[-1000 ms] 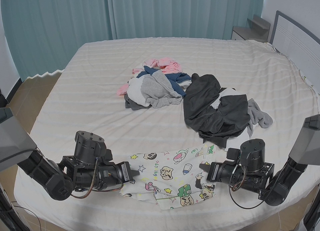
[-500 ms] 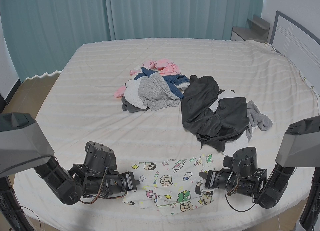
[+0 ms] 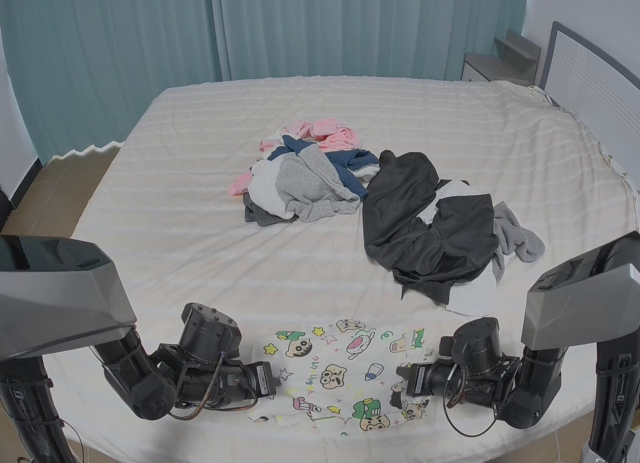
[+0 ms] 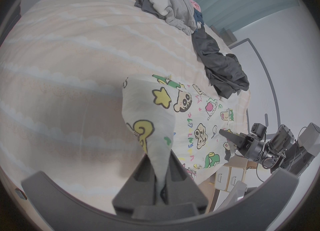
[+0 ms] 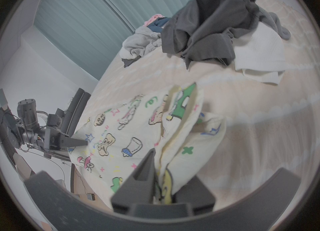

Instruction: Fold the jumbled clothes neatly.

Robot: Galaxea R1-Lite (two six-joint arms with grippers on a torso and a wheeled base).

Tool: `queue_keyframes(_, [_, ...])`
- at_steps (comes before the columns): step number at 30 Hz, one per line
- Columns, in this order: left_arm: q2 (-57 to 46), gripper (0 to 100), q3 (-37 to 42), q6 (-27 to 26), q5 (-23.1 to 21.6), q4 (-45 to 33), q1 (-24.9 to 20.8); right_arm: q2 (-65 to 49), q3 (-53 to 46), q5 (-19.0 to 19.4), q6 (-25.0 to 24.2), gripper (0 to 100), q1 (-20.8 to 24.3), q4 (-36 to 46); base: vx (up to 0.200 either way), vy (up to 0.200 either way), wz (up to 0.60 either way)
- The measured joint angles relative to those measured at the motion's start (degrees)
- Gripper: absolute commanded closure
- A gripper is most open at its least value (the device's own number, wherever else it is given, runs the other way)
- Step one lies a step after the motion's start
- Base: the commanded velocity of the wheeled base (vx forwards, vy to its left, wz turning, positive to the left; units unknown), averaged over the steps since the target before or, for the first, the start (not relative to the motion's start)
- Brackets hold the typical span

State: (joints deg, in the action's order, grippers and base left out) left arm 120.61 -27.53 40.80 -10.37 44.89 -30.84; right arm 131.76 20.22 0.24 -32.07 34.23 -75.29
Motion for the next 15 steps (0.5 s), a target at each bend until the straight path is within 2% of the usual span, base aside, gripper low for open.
queue_keyframes(1, [0.17,0,0.16,-0.02,-0.02,0.06,-0.02,0.38,-0.13,-0.02,0.02,0,-0.04,-0.01,0.000,0.000,0.00])
queue_keyframes(11, [0.52,0,4.02,-0.32,0.20,6.05,0.15,0.27,-3.02,-0.11,0.00,0,-1.00,-1.01,0.000,0.000,0.00])
queue_keyframes(15, [-0.57,0,7.30,-0.66,0.74,9.91,1.61,-1.74,-6.53,-0.15,0.00,0,-2.29,-4.06,0.000,0.000,0.00])
